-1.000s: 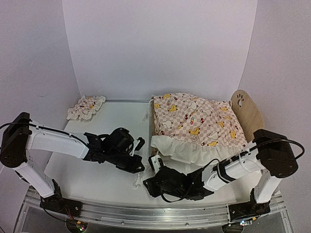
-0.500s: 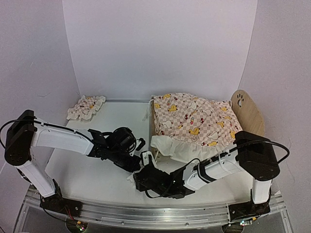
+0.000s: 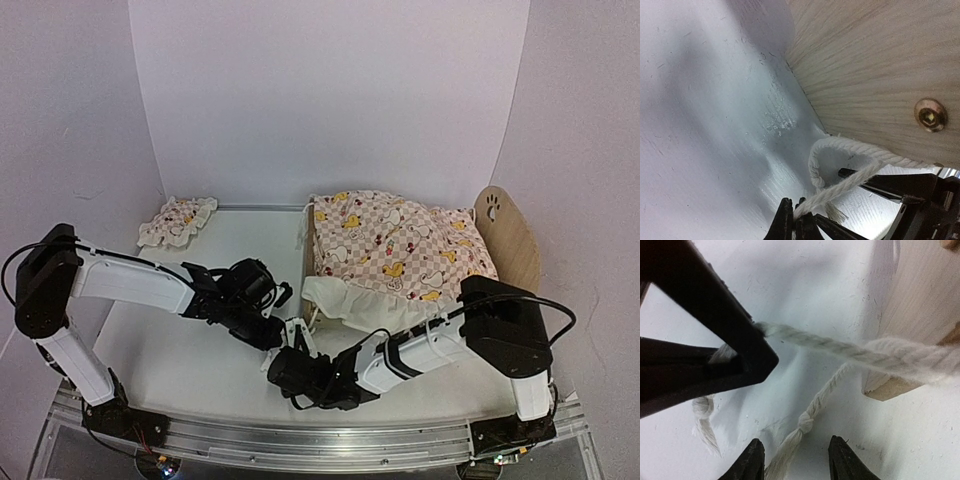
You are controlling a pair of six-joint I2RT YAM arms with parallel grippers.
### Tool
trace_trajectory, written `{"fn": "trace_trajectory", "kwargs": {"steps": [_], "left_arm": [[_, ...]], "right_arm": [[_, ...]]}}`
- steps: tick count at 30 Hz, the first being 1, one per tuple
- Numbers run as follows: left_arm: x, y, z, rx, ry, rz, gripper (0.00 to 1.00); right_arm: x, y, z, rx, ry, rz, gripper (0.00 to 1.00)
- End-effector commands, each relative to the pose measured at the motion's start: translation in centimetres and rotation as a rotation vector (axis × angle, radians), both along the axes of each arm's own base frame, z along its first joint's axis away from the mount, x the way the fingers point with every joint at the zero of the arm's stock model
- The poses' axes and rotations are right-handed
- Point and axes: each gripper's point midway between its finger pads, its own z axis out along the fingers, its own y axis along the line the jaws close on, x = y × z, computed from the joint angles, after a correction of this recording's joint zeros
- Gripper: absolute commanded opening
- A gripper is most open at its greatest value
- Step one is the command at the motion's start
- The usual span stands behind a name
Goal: Set up the pet bed
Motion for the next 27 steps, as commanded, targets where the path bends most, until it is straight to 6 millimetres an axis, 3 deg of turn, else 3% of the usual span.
{"fn": "trace_trajectory", "kwargs": {"steps": [1,7,8,15,17,20,23,27], "left_arm": [[0.4,-0.9,0.3,-0.034,-0.001,-0.016,0.0],[-2.2,-2.0,1.1,-0.169,0.076,-0.079,0.0],[-2.8,-2.2,1.3,-0.203,0.092,-0.088,0.0],[-7.6,-5.8,2.6,-0.385,0.15,-0.161,0.0],[-7.9,-6.3,2.5,-0.4,0.159,-0.149,0.07],[-6.9,-6.2,2.9,-0.428,0.111,-0.096,0.26],[-5.0,-5.9,4.8,-0.463,0.002,-0.024,0.48],[-2.5,-6.2,7.7,-0.534,-0.136,0.05,0.53]], "right_arm": [[-0.4,0.4,-0.8,-0.077,-0.012,0.064,0.45],[-1.8,-3.4,-1.0,-0.118,0.025,0.106,0.06],[-2.1,-4.2,-0.4,-0.104,0.023,0.111,0.0],[-1.5,-7.5,6.2,0.037,-0.114,0.105,0.0],[-1.4,-8.3,7.5,0.07,-0.139,0.102,0.0],[-1.9,-8.4,9.1,0.133,-0.173,0.159,0.0],[-2.5,-8.1,9.5,0.161,-0.187,0.219,0.0],[-3.3,-8.2,10.4,0.213,-0.186,0.266,0.0]]}}
